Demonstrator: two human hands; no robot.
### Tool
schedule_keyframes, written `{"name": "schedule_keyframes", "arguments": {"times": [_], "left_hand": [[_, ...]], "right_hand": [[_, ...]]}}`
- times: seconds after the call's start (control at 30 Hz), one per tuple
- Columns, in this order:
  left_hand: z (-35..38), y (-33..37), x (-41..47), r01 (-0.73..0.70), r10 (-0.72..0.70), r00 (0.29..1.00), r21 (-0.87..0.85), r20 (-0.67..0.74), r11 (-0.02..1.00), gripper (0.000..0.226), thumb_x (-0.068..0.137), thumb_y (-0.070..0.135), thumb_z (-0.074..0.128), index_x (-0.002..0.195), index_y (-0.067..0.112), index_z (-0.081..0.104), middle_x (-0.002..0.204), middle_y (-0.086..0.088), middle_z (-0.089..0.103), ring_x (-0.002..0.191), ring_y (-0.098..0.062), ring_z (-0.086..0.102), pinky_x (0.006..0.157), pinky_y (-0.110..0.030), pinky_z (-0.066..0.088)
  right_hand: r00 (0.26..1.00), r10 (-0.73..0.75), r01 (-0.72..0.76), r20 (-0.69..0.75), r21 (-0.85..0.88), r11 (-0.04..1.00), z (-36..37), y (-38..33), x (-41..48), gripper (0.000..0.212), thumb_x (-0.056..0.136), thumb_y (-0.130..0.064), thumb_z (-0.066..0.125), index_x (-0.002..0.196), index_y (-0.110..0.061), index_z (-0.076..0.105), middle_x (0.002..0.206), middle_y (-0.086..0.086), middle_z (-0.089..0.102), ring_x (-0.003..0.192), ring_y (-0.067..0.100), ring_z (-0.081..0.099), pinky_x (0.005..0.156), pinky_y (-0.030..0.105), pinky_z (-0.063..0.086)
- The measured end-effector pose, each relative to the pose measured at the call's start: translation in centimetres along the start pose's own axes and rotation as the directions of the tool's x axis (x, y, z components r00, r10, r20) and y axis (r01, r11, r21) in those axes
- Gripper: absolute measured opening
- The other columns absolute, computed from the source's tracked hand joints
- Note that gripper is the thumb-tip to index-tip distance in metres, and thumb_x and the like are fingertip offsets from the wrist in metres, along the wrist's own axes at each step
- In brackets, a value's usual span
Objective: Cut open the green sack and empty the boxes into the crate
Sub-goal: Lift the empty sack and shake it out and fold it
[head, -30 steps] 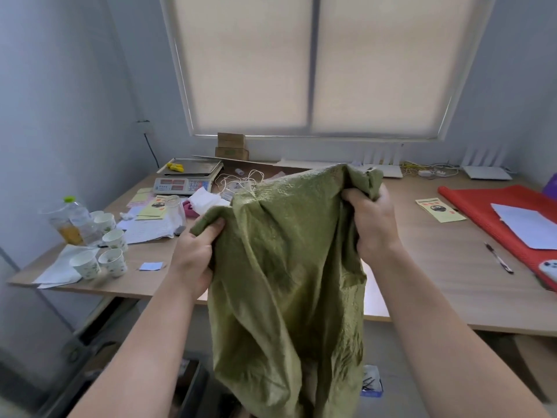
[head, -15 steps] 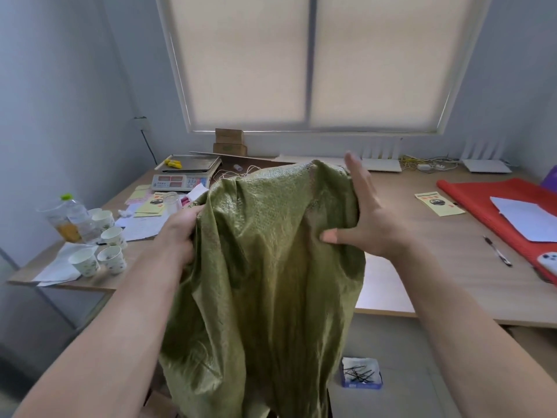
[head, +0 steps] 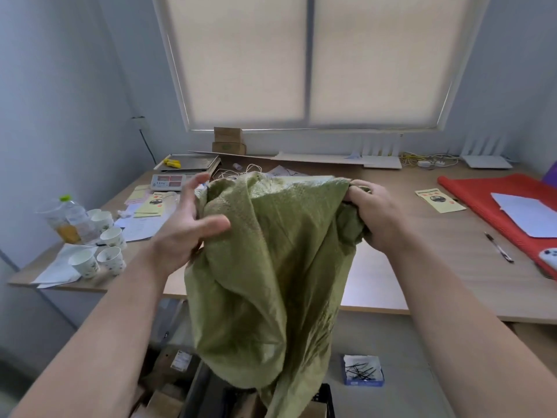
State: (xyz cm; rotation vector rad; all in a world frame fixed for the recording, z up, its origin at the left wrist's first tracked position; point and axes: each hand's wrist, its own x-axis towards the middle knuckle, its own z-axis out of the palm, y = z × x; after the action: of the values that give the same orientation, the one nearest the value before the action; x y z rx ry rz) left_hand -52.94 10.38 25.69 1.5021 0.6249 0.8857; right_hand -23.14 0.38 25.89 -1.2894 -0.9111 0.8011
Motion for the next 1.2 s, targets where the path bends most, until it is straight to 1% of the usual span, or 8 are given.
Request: {"name": "schedule_keyframes", "arguments": {"times": [0.1,0.2,0.43,0.57,0.67,0.87,1.1,1.2], "left_hand": [[1.0,0.2,-0.1,0.011,-0.043,0.997,0.444,0.061,0.896,0.096,0.056,0.024,0.087,0.137,0.046,0.040,0.129,0.010,0.054,0.112,-0.008,0.061,0.093,-0.030,0.051],[1.3,-0.4,0.4,0.034,-0.003,0.998,0.534,-0.058,0.845,0.059,0.067,0.025,0.081,0.123,0.031,0.061,0.113,0.003,0.068,0.105,-0.015,0.065,0.095,-0.041,0.052],[1.4,-1.7,1.2,0.180,-0.198,0.969,-0.125,-0.145,0.976,0.037,0.090,0.002,0.060,0.123,0.017,0.055,0.114,-0.015,0.066,0.100,-0.029,0.067,0.087,-0.041,0.054],[2.1,-1.8,1.6,0.151,-0.223,0.942,-0.276,-0.251,0.949,0.024,0.093,0.013,0.060,0.116,0.015,0.061,0.105,-0.017,0.072,0.090,-0.030,0.072,0.080,-0.045,0.059],[2.3,-1.6,1.9,0.146,-0.247,0.924,-0.328,-0.291,0.933,0.020,0.093,0.018,0.061,0.114,0.017,0.062,0.105,-0.019,0.071,0.092,-0.034,0.071,0.079,-0.049,0.059],[2.0,-1.7,2.0,0.278,-0.377,0.901,-0.383,-0.214,0.881,0.034,0.093,0.035,0.060,0.121,0.015,0.063,0.098,-0.013,0.074,0.082,-0.028,0.074,0.066,-0.038,0.060],[1.3,-1.8,0.4,0.188,-0.237,0.968,-0.387,-0.081,0.903,0.026,0.095,0.024,0.049,0.094,0.013,0.072,0.084,-0.010,0.071,0.070,-0.022,0.070,0.065,-0.031,0.059],[1.0,-1.8,-0.1,0.070,-0.096,0.994,-0.377,-0.052,0.923,0.024,0.093,0.011,0.050,0.113,0.022,0.058,0.085,-0.008,0.071,0.072,-0.021,0.071,0.064,-0.033,0.060]], "right_hand": [[0.998,0.069,-0.066,-0.008,0.214,0.975,0.1,-0.8,0.1,0.015,0.090,-0.009,0.057,0.081,0.000,0.065,0.076,0.017,0.066,0.068,0.029,0.064,0.065,0.037,0.053],[0.996,0.085,-0.083,0.001,0.234,0.969,0.0,-1.0,0.4,0.004,0.091,-0.008,0.060,0.095,-0.009,0.061,0.083,0.013,0.067,0.067,0.022,0.066,0.064,0.034,0.054],[1.000,0.002,-0.008,0.018,0.298,0.954,-2.0,-0.3,0.5,0.056,0.089,-0.015,0.071,0.137,-0.024,0.042,0.116,0.012,0.059,0.079,0.018,0.069,0.067,0.035,0.061],[0.969,-0.154,0.037,0.191,0.510,0.860,-2.8,0.8,0.6,0.104,0.059,-0.030,0.095,0.144,-0.037,0.034,0.143,0.016,0.043,0.117,0.028,0.058,0.090,0.044,0.056],[0.950,-0.200,0.070,0.238,0.463,0.883,-2.9,0.6,0.0,0.120,0.058,-0.024,0.096,0.152,-0.045,0.025,0.166,0.013,0.015,0.131,0.029,0.053,0.086,0.038,0.058],[0.943,-0.250,0.254,0.219,0.011,0.967,-1.9,0.6,-0.3,0.096,0.075,0.014,0.077,0.144,-0.041,0.039,0.109,-0.015,0.072,0.101,0.011,0.069,0.084,0.028,0.057],[0.994,-0.108,0.110,-0.022,0.183,0.977,-0.9,1.7,0.8,0.059,0.074,-0.005,0.078,0.129,-0.016,0.057,0.112,0.014,0.068,0.101,0.029,0.067,0.092,0.046,0.057],[0.999,0.023,-0.014,-0.031,0.271,0.963,-0.7,2.0,1.1,0.054,0.086,-0.002,0.070,0.135,-0.013,0.052,0.108,0.015,0.066,0.092,0.027,0.067,0.082,0.043,0.058]]}}
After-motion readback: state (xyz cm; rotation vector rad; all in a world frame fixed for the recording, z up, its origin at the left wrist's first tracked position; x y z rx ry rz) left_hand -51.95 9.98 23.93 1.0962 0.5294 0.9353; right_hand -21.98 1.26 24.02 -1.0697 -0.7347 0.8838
